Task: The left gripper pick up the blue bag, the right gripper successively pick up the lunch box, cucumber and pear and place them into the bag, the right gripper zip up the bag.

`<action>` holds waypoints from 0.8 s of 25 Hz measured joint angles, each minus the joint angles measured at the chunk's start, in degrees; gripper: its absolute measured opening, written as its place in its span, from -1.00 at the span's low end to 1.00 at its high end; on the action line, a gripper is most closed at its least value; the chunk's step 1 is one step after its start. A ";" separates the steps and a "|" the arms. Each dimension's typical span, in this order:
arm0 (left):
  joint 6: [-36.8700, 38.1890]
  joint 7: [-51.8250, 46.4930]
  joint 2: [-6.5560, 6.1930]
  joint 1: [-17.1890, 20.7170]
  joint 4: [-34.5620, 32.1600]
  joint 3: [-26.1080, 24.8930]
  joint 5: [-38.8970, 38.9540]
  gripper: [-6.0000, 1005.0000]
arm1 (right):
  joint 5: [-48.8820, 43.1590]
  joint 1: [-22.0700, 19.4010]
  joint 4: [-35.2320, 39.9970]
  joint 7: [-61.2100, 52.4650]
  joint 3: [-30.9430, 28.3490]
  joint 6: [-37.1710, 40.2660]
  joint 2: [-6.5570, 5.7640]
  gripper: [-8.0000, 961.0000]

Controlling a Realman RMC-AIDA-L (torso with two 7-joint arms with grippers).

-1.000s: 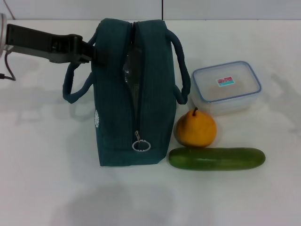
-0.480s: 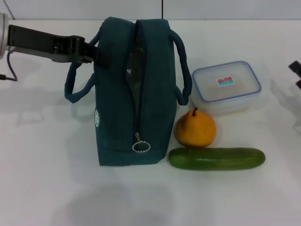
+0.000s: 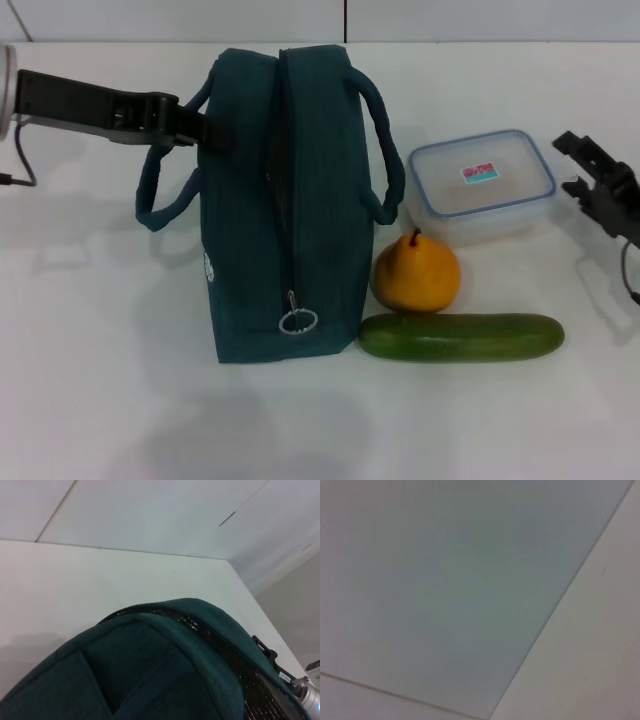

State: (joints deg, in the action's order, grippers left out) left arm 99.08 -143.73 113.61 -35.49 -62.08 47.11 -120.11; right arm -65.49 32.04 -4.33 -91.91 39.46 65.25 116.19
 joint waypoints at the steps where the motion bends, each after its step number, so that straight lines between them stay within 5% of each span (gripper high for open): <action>1: 0.04 0.01 0.04 0.14 -0.07 0.00 0.04 -0.89 | -0.50 0.32 -0.05 -0.98 0.00 -0.01 0.00 0.69; 20: 1.07 0.98 0.92 0.88 -0.07 -0.06 0.07 -0.88 | -0.97 4.18 -0.90 -4.10 -0.08 -0.08 -0.01 0.67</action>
State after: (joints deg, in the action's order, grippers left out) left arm 100.15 -142.74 114.53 -34.61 -62.15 47.05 -120.03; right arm -66.45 36.22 -5.22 -96.01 39.38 65.17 116.19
